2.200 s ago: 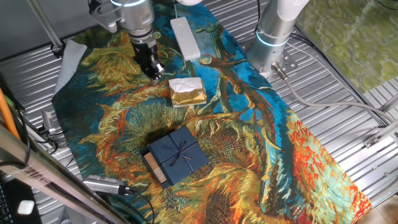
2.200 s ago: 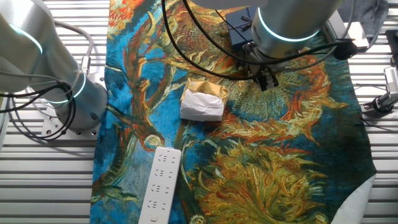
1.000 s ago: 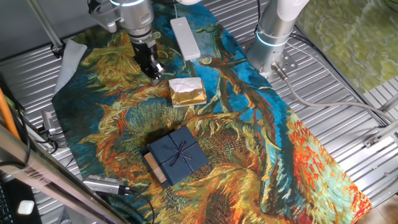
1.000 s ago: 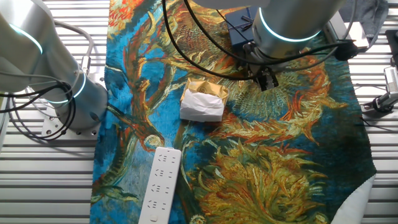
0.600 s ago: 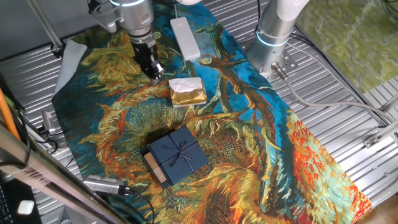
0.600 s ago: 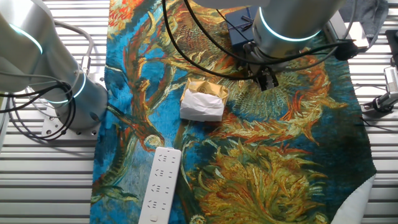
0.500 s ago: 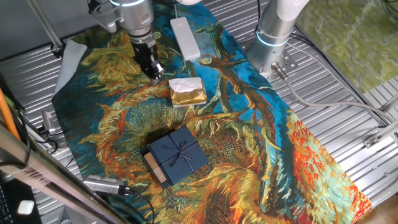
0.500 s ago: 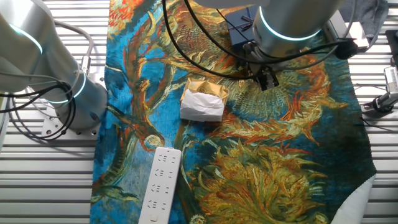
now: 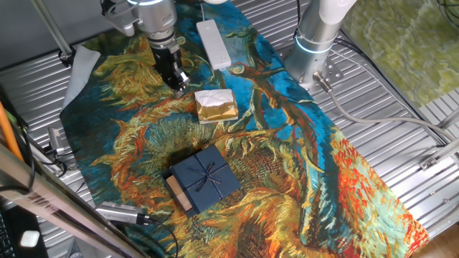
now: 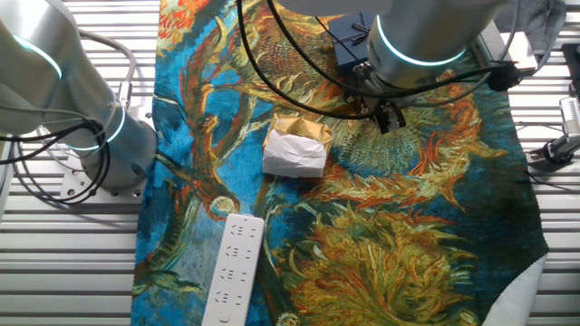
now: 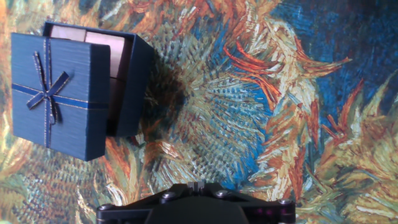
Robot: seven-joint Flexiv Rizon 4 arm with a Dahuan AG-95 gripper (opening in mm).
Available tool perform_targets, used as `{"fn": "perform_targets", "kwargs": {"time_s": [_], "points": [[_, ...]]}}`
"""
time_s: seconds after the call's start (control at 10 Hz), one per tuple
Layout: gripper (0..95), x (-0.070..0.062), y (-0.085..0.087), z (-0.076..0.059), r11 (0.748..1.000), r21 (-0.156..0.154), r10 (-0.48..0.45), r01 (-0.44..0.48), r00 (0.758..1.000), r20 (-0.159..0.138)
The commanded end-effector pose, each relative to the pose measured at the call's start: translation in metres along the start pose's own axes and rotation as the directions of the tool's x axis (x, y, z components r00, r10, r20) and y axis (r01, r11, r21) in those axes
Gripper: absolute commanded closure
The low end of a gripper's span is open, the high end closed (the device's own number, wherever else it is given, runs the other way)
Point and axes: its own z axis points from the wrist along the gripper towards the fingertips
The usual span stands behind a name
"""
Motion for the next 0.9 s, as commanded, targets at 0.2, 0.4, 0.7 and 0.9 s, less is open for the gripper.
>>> {"fn": "perform_targets", "kwargs": {"time_s": [0.2, 0.4, 0.7, 0.9], "points": [[95.0, -0.005, 0.003, 0.002, 1.0, -0.012, -0.021, 0.021, 1.0, 0.006], [76.0, -0.01, 0.007, 0.004, 1.0, -0.011, -0.021, 0.021, 1.0, 0.005], [76.0, -0.022, 0.016, 0.007, 1.0, -0.007, -0.025, 0.025, 1.0, 0.003], [76.0, -0.029, 0.021, 0.009, 1.0, -0.01, -0.023, 0.023, 1.0, 0.005]]}}
